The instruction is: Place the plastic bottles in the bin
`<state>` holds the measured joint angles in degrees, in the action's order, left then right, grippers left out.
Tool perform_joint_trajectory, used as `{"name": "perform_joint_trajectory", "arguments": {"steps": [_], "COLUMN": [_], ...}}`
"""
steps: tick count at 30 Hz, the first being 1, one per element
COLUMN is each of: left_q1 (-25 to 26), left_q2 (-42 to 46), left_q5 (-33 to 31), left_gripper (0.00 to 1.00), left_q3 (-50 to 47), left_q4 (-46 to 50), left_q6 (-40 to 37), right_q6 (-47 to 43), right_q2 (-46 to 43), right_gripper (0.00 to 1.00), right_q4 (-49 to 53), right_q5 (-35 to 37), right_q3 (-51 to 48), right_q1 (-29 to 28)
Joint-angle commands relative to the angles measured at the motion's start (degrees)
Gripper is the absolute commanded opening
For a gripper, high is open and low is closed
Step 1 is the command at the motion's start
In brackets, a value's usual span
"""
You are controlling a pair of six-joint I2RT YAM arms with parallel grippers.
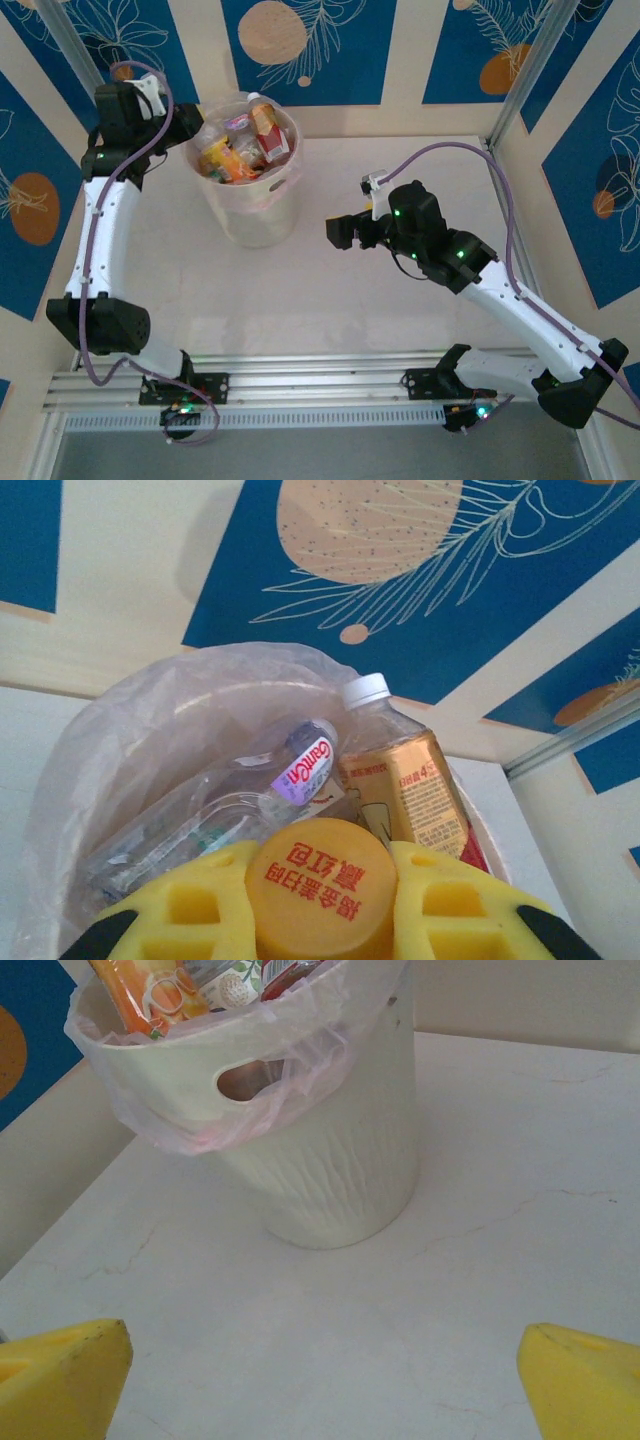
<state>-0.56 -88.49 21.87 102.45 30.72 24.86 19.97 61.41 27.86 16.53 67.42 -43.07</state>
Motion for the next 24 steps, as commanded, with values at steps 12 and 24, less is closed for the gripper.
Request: {"name": "perform_joint_trajectory", "arguments": {"steps": [12,24], "left_q1": [6.4,6.5], "left_q2": [1.7,7.6], "left_q5": [3.1,2.9], "left_gripper": [0.15,0.28], "left_q3": [2.4,-12.5], "left_q4": [2.8,-1.6], "left_q6": [-22.8,-27.5], "right_q6": [0.8,1.0], "right_q2": [1.1,1.3], "right_gripper": [0.99,0.99], "right_q4": [-1.0,-1.3], "right_q5": [1.1,1.0], "right_q3": [-1.0,-0.9], "right_q1": [-0.3,-0.1]}}
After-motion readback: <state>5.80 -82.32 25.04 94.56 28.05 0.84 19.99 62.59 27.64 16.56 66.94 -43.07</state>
